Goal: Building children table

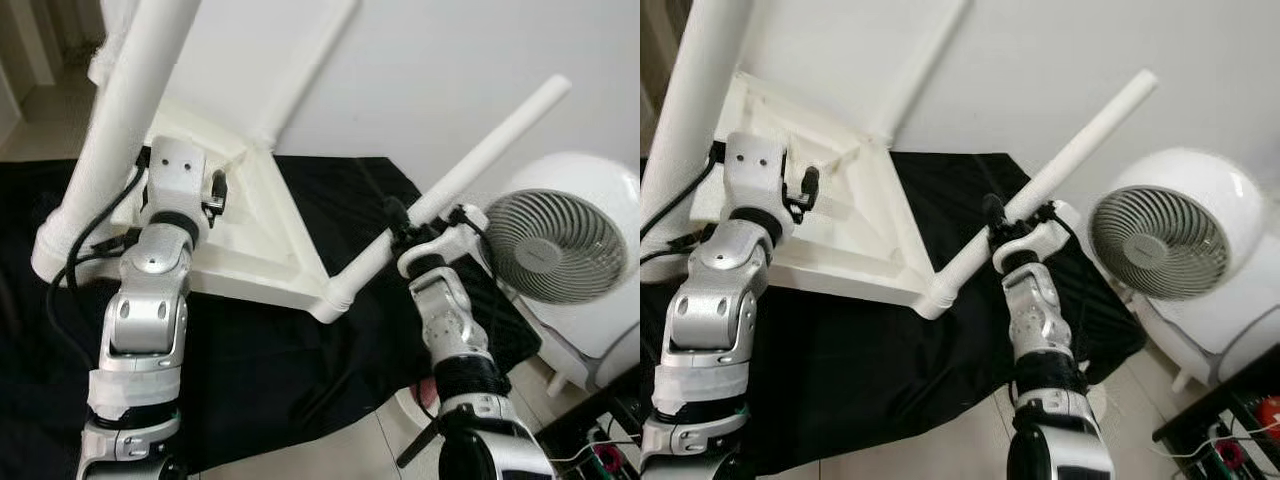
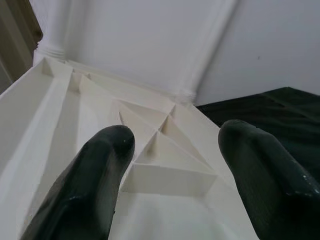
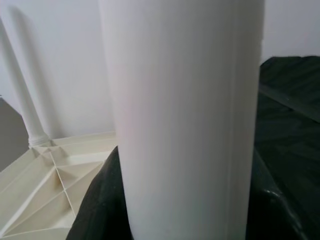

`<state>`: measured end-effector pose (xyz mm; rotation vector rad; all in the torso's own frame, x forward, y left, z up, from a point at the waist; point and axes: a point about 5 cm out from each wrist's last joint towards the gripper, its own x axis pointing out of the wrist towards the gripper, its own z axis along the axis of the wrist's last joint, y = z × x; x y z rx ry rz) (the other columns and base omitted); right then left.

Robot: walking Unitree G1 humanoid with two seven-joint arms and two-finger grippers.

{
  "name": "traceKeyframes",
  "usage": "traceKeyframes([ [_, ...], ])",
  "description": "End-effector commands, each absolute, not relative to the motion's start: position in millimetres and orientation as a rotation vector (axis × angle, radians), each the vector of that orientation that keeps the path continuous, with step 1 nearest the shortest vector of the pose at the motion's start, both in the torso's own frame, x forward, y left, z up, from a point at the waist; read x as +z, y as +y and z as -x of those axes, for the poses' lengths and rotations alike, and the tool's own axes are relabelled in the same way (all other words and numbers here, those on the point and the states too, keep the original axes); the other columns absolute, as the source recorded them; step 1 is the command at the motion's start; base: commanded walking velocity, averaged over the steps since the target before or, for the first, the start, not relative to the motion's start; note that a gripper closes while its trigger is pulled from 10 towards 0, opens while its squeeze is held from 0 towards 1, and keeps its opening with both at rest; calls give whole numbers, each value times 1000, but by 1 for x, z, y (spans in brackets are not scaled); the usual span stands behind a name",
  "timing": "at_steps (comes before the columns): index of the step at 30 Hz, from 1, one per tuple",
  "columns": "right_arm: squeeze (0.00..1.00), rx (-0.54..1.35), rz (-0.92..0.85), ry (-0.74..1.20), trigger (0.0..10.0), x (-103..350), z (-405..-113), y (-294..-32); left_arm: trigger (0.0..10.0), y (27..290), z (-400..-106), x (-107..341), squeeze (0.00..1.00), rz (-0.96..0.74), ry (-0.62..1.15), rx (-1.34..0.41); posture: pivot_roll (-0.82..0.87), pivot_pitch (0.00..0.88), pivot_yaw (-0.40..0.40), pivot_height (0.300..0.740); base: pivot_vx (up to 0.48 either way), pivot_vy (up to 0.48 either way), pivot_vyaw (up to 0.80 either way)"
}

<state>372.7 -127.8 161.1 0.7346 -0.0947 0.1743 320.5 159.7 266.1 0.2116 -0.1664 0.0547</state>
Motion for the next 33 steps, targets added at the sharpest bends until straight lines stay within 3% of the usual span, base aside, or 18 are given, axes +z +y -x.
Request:
traceKeyframes([
  [1, 0, 18, -869, 383, 0, 49, -333, -107, 10000, 171, -314, 281, 0, -209, -228, 180, 137, 105, 28, 740, 0, 0, 0],
  [7, 0, 162, -936, 480, 0, 50, -332, -61, 10000, 175, -315, 278, 0, -281, -171, 167, 136, 116, 46, 740, 0, 0, 0],
  [8, 0, 238, -944, 511, 0, 55, -331, -40, 10000, 180, -317, 277, 0, -297, -145, 169, 137, 133, 70, 740, 0, 0, 0],
  [9, 0, 238, -944, 511, 0, 55, -331, -40, 10000, 180, -317, 277, 0, -297, -145, 169, 137, 133, 70, 740, 0, 0, 0],
  [11, 0, 343, -955, 552, 0, 62, -327, -12, 10000, 188, -319, 275, 0, -307, -113, 177, 140, 138, 77, 740, 0, 0, 0],
  [20, 0, 441, -964, 557, 0, 72, -324, 13, 10000, 189, -319, 275, 0, -313, -94, 159, 141, 148, 78, 740, 0, 0, 0],
  [22, 0, 457, -958, 559, 3804, 73, -324, 14, 10000, 187, -318, 271, 0, -295, -77, 128, 139, 150, 73, 740, 0, 0, 0],
  [24, 0, 460, -956, 560, 3804, 73, -324, 15, 10000, 187, -317, 269, 0, -293, -72, 120, 139, 150, 73, 740, 0, 0, 0],
  [25, 0, 472, -947, 558, 10000, 74, -324, 15, 10000, 188, -317, 263, 0, -263, -47, 98, 134, 151, 65, 740, 0, 0, 0],
  [33, 0, 500, -933, 547, 10000, 74, -328, 8, 10000, 194, -316, 222, 0, -280, 94, -39, 121, 154, 52, 740, 0, 0, 0],
])
